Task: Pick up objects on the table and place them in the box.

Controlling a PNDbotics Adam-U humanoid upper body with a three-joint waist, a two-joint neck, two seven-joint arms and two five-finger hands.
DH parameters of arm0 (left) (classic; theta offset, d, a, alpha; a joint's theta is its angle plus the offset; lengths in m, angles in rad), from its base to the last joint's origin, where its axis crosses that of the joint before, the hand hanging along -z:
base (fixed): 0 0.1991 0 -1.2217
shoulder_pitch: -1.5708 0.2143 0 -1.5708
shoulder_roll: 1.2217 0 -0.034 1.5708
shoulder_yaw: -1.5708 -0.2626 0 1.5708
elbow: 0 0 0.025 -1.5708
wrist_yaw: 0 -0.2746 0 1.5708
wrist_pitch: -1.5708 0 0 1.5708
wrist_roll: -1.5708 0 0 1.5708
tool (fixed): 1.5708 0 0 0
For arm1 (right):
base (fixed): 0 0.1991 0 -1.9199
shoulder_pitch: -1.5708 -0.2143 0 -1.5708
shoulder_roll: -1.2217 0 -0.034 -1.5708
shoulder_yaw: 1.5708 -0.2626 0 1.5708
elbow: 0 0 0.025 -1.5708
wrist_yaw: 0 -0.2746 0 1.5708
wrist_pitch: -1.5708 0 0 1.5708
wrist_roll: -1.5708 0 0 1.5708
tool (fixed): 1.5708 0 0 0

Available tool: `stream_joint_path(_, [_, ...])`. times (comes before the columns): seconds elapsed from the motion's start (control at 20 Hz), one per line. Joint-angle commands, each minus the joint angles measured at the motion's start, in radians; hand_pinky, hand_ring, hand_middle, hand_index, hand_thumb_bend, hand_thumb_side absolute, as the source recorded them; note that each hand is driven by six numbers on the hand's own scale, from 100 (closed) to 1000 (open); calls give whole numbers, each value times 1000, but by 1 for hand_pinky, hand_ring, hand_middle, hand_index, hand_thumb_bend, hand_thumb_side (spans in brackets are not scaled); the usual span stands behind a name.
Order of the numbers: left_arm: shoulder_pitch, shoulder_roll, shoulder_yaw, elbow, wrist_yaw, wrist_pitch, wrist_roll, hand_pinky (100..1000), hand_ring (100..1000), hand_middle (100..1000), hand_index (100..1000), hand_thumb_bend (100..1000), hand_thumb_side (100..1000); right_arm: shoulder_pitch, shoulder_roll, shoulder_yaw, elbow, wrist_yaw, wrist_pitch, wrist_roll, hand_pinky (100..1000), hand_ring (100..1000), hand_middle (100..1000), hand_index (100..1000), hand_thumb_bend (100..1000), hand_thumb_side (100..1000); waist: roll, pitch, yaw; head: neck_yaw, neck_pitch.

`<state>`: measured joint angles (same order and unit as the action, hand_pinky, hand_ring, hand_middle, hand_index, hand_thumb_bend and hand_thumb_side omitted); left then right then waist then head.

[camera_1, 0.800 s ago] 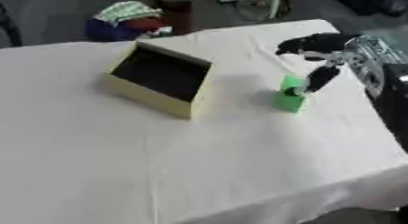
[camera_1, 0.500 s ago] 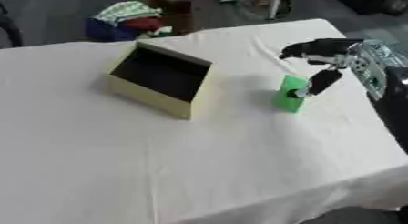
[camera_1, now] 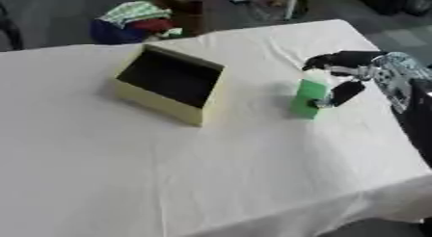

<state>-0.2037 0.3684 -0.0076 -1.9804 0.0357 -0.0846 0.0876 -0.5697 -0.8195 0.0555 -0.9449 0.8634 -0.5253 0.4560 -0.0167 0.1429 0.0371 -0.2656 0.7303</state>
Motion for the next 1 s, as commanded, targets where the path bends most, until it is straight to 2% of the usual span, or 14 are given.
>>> stream_joint_path(0.05, [-8,23,7,-20,1,1,2,717,554,538,815,100,759,-7,-22,-17,19,-2,9,-1,867,983,986,1000,397,684,0,-12,-1,1,-1])
stream_joint_path(0.65, [-8,21,7,-20,5,2,3,717,554,538,815,100,761,-5,10,-41,90,8,24,-15,854,970,925,1000,343,678,4,-11,1,1,-3])
stream_joint_path(0.8, [-8,21,8,-20,6,1,3,717,554,538,815,100,761,-6,15,-49,100,11,17,-29,838,945,833,1000,307,600,5,-11,1,1,-4])
stream_joint_path(1.0, [-8,20,8,-20,6,1,2,718,554,538,815,100,761,-8,21,-64,92,0,1,-77,785,880,599,993,198,425,5,-10,0,2,-4])
